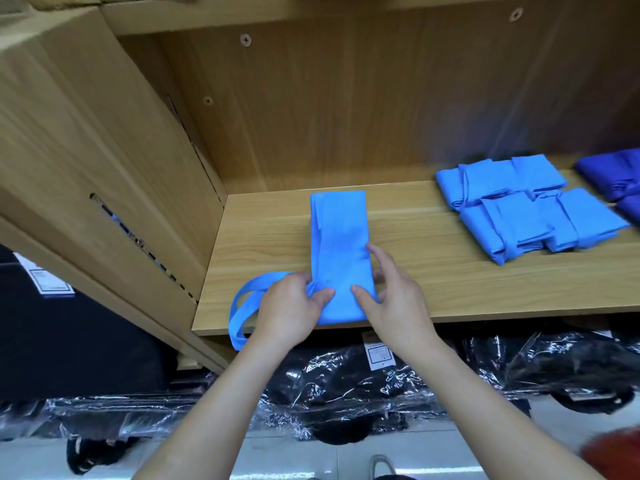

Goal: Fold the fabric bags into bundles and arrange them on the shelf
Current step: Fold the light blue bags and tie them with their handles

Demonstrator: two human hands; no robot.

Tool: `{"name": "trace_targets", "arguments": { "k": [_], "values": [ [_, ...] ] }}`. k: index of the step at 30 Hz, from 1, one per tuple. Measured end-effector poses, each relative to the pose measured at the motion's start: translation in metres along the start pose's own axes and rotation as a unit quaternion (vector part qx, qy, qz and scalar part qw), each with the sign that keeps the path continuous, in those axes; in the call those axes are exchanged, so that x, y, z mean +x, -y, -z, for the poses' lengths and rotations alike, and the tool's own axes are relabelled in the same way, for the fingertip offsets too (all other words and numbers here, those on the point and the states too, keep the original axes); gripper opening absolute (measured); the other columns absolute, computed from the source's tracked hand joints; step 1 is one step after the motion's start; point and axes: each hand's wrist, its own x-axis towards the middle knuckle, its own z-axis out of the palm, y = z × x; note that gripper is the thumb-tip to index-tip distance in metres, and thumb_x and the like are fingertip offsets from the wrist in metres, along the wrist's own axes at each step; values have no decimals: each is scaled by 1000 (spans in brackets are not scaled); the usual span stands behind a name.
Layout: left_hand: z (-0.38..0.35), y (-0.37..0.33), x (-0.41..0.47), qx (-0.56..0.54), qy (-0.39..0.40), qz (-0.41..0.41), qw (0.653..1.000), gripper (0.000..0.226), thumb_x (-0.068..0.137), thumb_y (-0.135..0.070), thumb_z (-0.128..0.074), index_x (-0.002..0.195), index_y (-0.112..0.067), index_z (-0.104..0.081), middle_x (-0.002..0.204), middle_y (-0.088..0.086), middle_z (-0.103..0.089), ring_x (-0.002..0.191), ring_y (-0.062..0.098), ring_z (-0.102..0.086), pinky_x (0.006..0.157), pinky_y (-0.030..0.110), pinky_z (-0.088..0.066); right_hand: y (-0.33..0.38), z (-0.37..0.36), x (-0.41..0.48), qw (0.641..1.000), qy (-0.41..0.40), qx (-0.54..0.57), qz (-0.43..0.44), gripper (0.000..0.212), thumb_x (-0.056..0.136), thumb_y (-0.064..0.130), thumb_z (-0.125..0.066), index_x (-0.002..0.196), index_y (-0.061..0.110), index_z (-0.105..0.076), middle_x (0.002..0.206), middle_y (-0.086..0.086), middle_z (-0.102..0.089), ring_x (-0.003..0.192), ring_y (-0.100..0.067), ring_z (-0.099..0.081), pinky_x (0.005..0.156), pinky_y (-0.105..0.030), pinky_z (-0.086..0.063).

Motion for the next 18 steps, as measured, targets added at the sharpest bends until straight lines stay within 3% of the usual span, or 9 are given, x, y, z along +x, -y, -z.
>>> {"name": "trace_targets", "arguments": {
  "k": [3,5,7,9,11,13,15,18],
  "values": [
    [-3,-5,-7,74,-8,-5,997,33,90,-45,-61,107,-16,-58,95,6,-70,96,32,-62,73,37,-46,5,-2,3,996,33,-79,1,55,94,31,-57,146,29,-39,118,-2,-56,102,-26,-58,85,-34,-44],
    [0,-8,-15,144,-80,-33,986,42,86,-45,-66,113,-18,-49,94,4,-68,92,32,-64,68,38,-47,8,-2,8,988,58,-142,-12,51,97,37,-50,146,28,-38,118,-3,-54,104,-28,-58,83,-35,-45],
    [0,-5,-20,206,-147,-112,961,58,73,-39,-79,120,-17,-52,100,4,-64,91,29,-63,67,37,-49,11,-2,14,977,82,-193,-20,50,98,39,-46,146,27,-38,118,-5,-54,104,-30,-59,80,-36,-45],
    [-6,0,-21,243,-165,-234,927,57,67,-40,-82,115,-17,-62,111,6,-63,101,29,-62,76,38,-52,15,-2,20,969,99,-226,-26,48,98,40,-46,143,26,-41,117,-6,-57,105,-32,-60,78,-37,-46],
    [-15,6,-21,269,-112,-279,915,57,76,-59,-62,115,-18,-66,126,9,-63,118,30,-59,94,40,-50,16,-1,23,962,110,-247,-27,46,97,40,-46,141,25,-44,118,-7,-61,108,-32,-60,80,-37,-47],
    [-21,12,-20,305,-17,-251,918,80,75,-71,-50,131,-14,-57,141,14,-52,133,33,-47,104,45,-42,16,2,24,963,114,-242,-30,43,98,37,-45,140,26,-46,121,-7,-64,111,-31,-60,84,-37,-48],
    [-24,18,-16,318,28,-244,916,90,74,-63,-65,145,-13,-41,154,15,-35,142,34,-32,111,46,-34,16,6,25,971,121,-204,-38,39,98,32,-46,136,26,-51,121,-4,-66,113,-29,-59,86,-36,-47],
    [-19,17,-13,308,30,-259,915,93,57,-41,-85,139,-13,-50,144,16,-49,132,35,-47,99,43,-50,15,13,31,978,120,-163,-50,38,94,31,-52,132,26,-54,113,-6,-64,110,-29,-59,85,-34,-45]
  ]
}}
